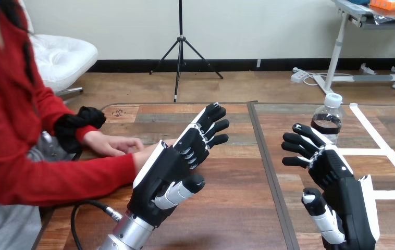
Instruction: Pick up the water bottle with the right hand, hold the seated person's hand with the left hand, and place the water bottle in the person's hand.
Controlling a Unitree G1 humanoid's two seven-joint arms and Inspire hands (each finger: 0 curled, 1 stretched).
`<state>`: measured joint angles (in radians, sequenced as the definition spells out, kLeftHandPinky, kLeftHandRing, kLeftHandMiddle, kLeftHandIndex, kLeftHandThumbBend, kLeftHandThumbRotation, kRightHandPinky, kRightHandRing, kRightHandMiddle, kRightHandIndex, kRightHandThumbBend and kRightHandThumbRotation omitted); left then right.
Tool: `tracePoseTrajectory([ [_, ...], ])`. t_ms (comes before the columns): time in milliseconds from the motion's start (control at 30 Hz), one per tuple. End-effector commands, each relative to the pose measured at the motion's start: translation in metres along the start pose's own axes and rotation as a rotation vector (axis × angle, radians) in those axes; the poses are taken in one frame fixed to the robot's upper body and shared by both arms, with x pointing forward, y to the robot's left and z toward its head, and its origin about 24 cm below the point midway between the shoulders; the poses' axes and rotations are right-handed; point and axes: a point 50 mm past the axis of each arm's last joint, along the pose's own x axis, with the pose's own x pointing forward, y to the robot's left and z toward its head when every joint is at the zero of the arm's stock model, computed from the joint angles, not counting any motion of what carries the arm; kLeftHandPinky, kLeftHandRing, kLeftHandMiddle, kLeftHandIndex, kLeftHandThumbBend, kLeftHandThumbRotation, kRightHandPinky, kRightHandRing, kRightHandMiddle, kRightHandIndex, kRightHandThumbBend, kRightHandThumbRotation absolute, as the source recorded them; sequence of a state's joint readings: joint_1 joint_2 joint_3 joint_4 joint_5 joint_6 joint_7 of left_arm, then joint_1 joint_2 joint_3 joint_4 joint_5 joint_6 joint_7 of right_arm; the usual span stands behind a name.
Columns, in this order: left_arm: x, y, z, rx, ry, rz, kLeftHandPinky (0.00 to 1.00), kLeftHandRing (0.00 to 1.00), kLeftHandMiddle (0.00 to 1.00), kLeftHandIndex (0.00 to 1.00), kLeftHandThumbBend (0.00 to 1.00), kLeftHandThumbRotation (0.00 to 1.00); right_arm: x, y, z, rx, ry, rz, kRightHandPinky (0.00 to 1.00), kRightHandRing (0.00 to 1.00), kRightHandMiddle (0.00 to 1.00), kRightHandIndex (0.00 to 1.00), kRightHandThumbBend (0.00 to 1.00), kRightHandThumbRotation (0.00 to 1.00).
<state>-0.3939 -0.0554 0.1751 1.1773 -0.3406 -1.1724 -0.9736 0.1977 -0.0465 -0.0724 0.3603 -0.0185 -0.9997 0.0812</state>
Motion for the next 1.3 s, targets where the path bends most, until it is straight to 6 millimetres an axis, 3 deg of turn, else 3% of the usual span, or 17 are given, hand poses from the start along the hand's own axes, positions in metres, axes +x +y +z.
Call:
tracePoseTrajectory([
  [0,0.0107,0.0028,0.0069,0.034,-0.049,-0.005,0.89,0.94,0.97,0.97,1.0,0.76,0.0179,0.0004,0.0109,-0.005,-0.091,0.009,0.66,0.76,0.78,0.81,1.0,0.84],
  [1267,0.0128,0.0017,0.0065,0.038,-0.044,-0.009,0.89,0.95,0.97,0.97,1.0,0.76,0.0183,-0.003,0.0107,0.005,-0.086,0.011,0.67,0.77,0.78,0.81,1.0,0.83],
])
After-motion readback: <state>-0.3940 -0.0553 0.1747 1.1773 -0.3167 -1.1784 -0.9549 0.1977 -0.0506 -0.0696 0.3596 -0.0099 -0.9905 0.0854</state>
